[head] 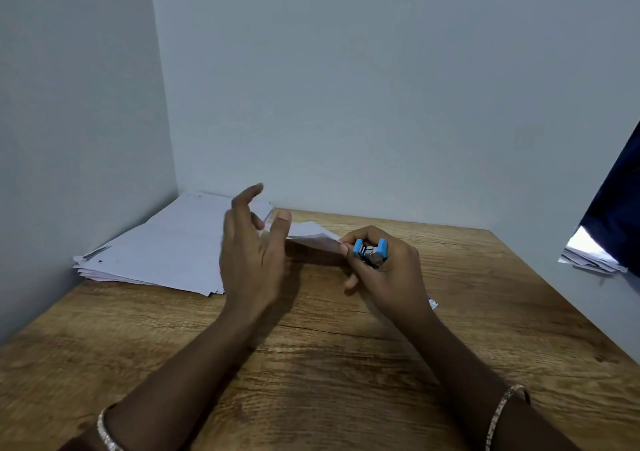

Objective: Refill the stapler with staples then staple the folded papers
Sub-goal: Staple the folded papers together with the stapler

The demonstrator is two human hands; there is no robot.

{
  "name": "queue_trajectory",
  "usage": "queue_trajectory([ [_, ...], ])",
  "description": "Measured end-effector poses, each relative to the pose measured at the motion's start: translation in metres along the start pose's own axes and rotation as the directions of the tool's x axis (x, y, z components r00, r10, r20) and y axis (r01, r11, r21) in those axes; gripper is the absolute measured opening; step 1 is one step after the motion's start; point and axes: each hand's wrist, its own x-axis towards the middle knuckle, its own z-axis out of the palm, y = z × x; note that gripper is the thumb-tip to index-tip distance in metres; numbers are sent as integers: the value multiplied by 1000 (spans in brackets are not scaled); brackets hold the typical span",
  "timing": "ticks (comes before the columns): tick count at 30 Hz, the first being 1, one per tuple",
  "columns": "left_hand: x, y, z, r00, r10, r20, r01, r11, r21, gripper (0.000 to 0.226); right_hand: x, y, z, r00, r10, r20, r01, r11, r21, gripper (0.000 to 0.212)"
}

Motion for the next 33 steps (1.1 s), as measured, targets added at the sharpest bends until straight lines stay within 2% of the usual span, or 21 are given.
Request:
queue_trajectory([
  [1, 1, 0, -4, 991, 133, -16, -131, 987, 91, 40, 1, 1, 0, 1000, 28, -1, -28, 999, 38, 2],
  [3, 3, 0, -6, 959, 271, 84, -282, 946, 161, 32, 2, 2, 1, 996, 87, 7, -87, 989, 119, 4],
  [6, 0, -4, 4, 942, 249, 224, -296, 933, 206, 18, 4, 4, 2, 991, 132, 33, -136, 967, 213, 7],
  [8, -1, -11, 12, 951, 145, 272, -189, 972, 142, 21, 5, 5, 2, 987, 155, 49, -163, 949, 268, 9],
  [10, 1, -18, 17, 952, -1, 307, -9, 1000, 30, 25, 5, 8, 3, 981, 183, 64, -194, 930, 313, 10],
  [13, 2, -24, 20, 911, -139, 389, 194, 975, -106, 35, 6, 12, 5, 971, 225, 86, -241, 895, 376, 9],
  [15, 2, -20, 20, 880, -177, 440, 263, 954, -142, 41, 6, 12, 5, 965, 245, 97, -263, 865, 427, 8],
  [20, 0, -19, 20, 813, -262, 520, 398, 902, -167, 38, 5, 12, 5, 949, 293, 114, -311, 817, 485, 9],
  [24, -1, -19, 20, 767, -279, 578, 449, 876, -174, 36, 5, 10, 6, 939, 321, 122, -338, 803, 491, 9],
  [25, -2, -18, 20, 783, -272, 559, 423, 892, -158, 37, 5, 11, 6, 938, 327, 118, -341, 801, 492, 10],
  [26, -3, -17, 20, 831, -232, 505, 332, 936, -118, 36, 5, 12, 6, 935, 336, 115, -348, 803, 484, 10],
  [28, -2, -17, 20, 958, -38, 284, 15, 996, 85, 30, 5, 15, 6, 927, 354, 123, -370, 816, 443, 11],
  [29, -1, -16, 17, 985, 66, 162, -93, 981, 167, 33, 5, 16, 6, 925, 358, 126, -376, 823, 424, 12],
  [31, 2, -13, 8, 993, 121, -5, -118, 974, 193, 51, 5, 17, 5, 931, 350, 105, -361, 841, 402, 17],
  [33, 2, -13, 5, 999, 31, -4, -30, 983, 182, 72, 6, 18, 4, 944, 323, 72, -324, 862, 390, 23],
])
